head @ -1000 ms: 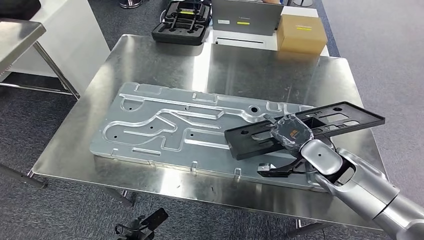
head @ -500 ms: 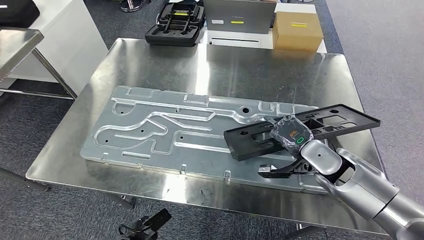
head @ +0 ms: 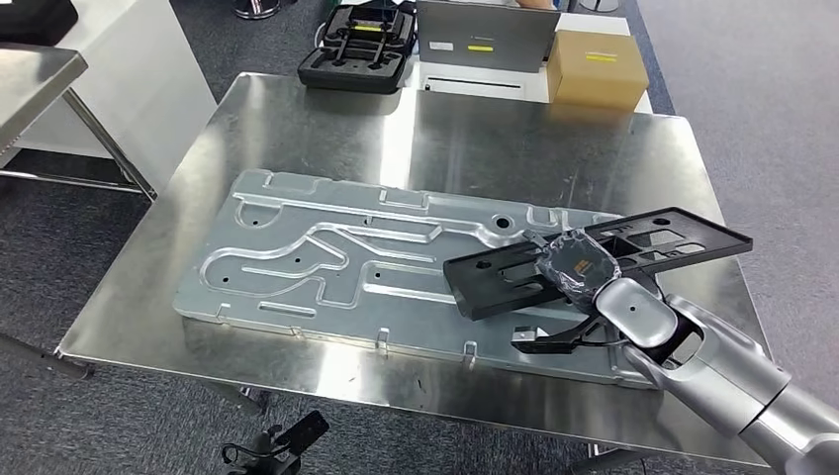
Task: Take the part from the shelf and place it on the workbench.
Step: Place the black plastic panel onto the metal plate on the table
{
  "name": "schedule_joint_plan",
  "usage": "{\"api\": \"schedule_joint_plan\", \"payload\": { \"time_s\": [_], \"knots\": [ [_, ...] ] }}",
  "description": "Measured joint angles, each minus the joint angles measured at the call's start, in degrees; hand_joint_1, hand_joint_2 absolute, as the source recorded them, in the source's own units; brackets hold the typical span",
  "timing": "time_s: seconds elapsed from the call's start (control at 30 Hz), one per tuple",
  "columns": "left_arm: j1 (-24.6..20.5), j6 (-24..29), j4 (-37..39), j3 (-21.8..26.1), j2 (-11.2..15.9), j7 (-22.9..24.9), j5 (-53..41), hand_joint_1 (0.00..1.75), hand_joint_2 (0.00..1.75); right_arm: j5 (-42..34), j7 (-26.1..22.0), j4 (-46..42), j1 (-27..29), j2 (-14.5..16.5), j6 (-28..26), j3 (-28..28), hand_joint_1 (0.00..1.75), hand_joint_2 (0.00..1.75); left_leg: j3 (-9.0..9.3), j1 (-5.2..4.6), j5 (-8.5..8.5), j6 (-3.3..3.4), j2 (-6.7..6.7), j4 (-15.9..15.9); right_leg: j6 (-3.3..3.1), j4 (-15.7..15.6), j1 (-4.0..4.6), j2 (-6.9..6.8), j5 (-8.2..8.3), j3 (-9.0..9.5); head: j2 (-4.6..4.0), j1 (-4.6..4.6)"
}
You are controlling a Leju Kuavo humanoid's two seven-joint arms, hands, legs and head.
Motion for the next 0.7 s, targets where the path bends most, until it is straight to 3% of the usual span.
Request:
{"api": "schedule_joint_plan", "payload": {
  "time_s": [0.03, 0.07, 0.1, 0.2, 0.27, 0.4, 0.43, 0.5, 0.57, 0.6, 0.63, 0.7],
  "knots": [
    [0.05, -0.01, 0.0, 0.0, 0.01, 0.0, 0.0, 0.0, 1.75, 0.0, 0.0, 0.05, 0.1, -0.04, 0.0, 0.07, 1.75, 1.75, 0.03, -0.02, -0.07, 0.05, 0.0, 0.05, 0.13, 2.76, -0.03, 0.0, -0.66, -1.49, 0.0, 0.01],
    [0.09, -0.02, 0.0, 0.0, -0.01, 0.0, 0.0, 0.0, 1.75, 0.0, 0.0, 0.1, 0.17, -0.07, 0.0, 0.15, 1.75, 1.75, 0.06, -0.01, -0.17, 0.07, -0.01, 0.13, 0.24, 3.67, -0.09, -0.01, -0.29, -2.14, 0.0, 0.01],
    [0.13, -0.03, 0.0, 0.0, -0.03, 0.0, 0.0, 0.0, 1.75, 0.0, 0.0, 0.13, 0.19, -0.09, 0.0, 0.21, 1.75, 1.75, 0.12, 0.03, -0.32, 0.03, -0.03, 0.27, 0.32, 2.48, -0.18, -0.02, 1.05, -1.75, 0.0, 0.02],
    [0.07, -0.03, 0.0, 0.0, -0.04, 0.0, 0.0, 0.0, 1.75, 0.0, 0.0, 0.15, -0.02, -0.12, -0.02, 0.32, 1.75, 1.75, 0.0, 0.07, -1.15, -0.62, -0.13, 1.35, 0.38, -7.37, -0.43, -0.1, 5.61, 2.74, 0.0, 0.08],
    [0.07, -0.01, 0.0, 0.0, -0.01, 0.0, 0.0, 0.0, 1.75, 0.01, 0.0, 0.16, -0.07, -0.17, -0.1, 0.47, 1.75, 1.75, -0.35, -0.12, -1.49, -1.2, -0.21, 1.87, -0.05, -10.35, -0.32, -0.05, 5.91, 4.13, 0.0, 0.04],
    [0.09, 0.0, 0.0, 0.0, 0.02, 0.0, -0.01, 0.0, 1.75, 0.02, 0.0, 0.14, -0.16, -0.22, -0.27, 0.64, 1.75, 1.75, -0.73, -0.06, -2.47, -2.11, -0.13, 2.97, -1.49, -10.84, -0.26, 0.06, 6.17, 4.44, 0.0, -0.16],
    [0.05, 0.0, 0.0, -0.01, 0.02, 0.0, -0.02, 0.0, 1.75, 0.02, 0.0, 0.14, -0.21, -0.22, -0.28, 0.65, 1.75, 1.75, -1.62, 0.03, -3.72, -2.36, -0.09, 5.03, -1.82, -11.0, -0.29, 0.01, 6.2, 4.6, 0.0, -0.22],
    [0.09, -0.01, 0.0, -0.02, -0.01, 0.0, -0.02, 0.0, 1.75, 0.02, 0.0, 0.14, -0.23, -0.22, -0.28, 0.69, 1.75, 1.75, -4.94, 0.16, -7.04, -2.72, -0.02, 12.08, -2.19, -11.07, -0.14, -0.07, 6.17, 4.73, 0.0, -0.37],
    [0.23, -0.01, 0.0, -0.02, -0.03, 0.0, 0.01, 0.0, 1.75, 0.02, 0.0, 0.14, -0.18, -0.22, -0.28, 0.77, 1.75, 1.75, -7.64, 0.21, -8.38, -2.76, -0.02, 17.27, -2.32, -11.04, 0.09, -0.06, 6.12, 4.73, 0.0, -0.37],
    [0.27, -0.01, 0.0, -0.02, -0.03, 0.0, 0.02, 0.0, 1.75, 0.02, 0.0, 0.14, -0.17, -0.22, -0.28, 0.79, 1.75, 1.75, -7.65, 0.18, -7.53, -2.62, -0.02, 17.0, -2.35, -11.02, 0.19, -0.03, 6.11, 4.76, 0.0, -0.37],
    [0.26, -0.01, 0.0, -0.02, -0.02, 0.0, 0.02, 0.0, 1.75, 0.02, 0.0, 0.14, -0.17, -0.22, -0.28, 0.79, 1.75, 1.75, -6.54, 0.12, -5.74, -2.34, -0.02, 14.51, -2.37, -11.01, 0.3, 0.01, 6.09, 4.84, 0.0, -0.37],
    [0.13, -0.01, 0.0, -0.02, 0.07, 0.0, 0.02, 0.0, 1.75, 0.02, 0.0, 0.14, -0.18, -0.22, -0.28, 0.8, 1.75, 1.75, -2.83, -0.18, -2.18, -1.49, -0.04, 6.86, -2.36, -11.05, 0.48, 0.07, 6.06, 5.0, 0.0, -0.33]
  ]
}}
